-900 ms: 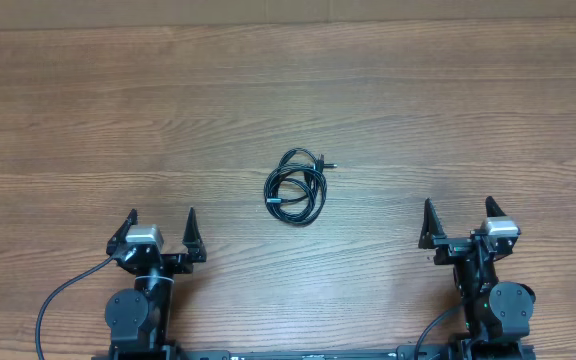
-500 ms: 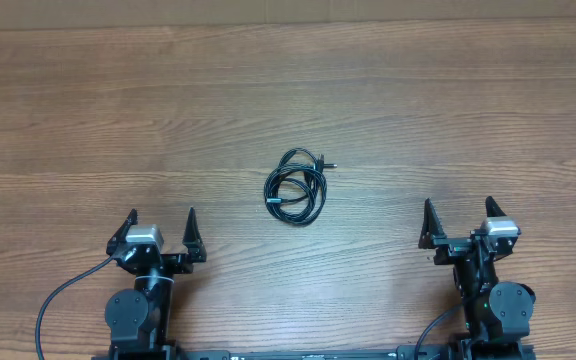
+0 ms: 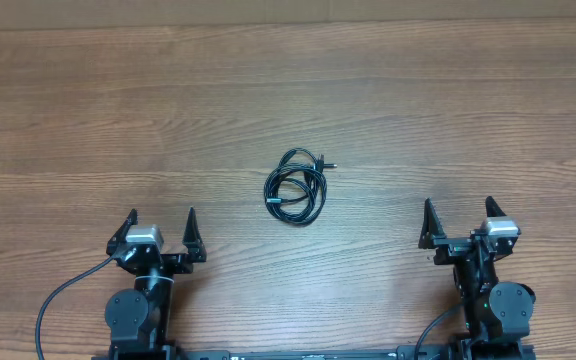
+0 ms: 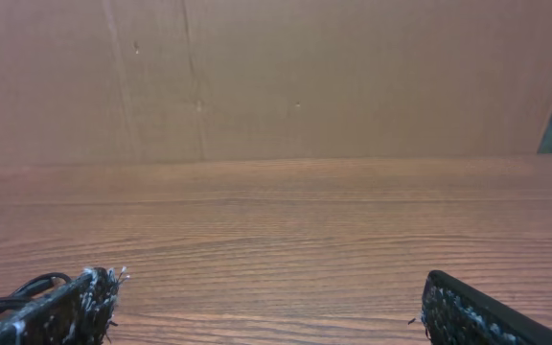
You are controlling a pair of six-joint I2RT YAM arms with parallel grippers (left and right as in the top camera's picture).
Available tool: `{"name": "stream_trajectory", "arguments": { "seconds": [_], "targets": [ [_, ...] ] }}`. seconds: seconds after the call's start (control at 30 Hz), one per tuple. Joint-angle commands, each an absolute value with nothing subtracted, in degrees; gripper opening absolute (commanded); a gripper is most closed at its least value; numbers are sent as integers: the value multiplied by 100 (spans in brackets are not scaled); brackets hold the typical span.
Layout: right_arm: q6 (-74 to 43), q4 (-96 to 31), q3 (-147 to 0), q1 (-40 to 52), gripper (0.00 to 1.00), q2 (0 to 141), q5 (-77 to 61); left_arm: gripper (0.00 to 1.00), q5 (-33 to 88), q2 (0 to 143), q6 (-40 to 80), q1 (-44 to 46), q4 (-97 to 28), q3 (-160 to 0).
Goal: Untangle cables
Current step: 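Raise both arms from rest toward the black cable bundle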
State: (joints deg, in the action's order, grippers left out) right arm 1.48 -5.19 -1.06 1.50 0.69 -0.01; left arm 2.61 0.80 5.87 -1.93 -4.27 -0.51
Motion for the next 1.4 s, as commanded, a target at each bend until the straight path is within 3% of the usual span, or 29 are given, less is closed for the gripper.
{"name": "stream_trajectory", "arguments": {
  "seconds": [0.0, 1.37],
  "targets": [
    [115, -482, -45, 126, 100, 16, -8, 100, 255, 25, 661, -224, -429, -25],
    [110, -738, -204, 126, 100, 16, 1, 100, 132, 25, 620, -224, -775, -257]
  ]
}}
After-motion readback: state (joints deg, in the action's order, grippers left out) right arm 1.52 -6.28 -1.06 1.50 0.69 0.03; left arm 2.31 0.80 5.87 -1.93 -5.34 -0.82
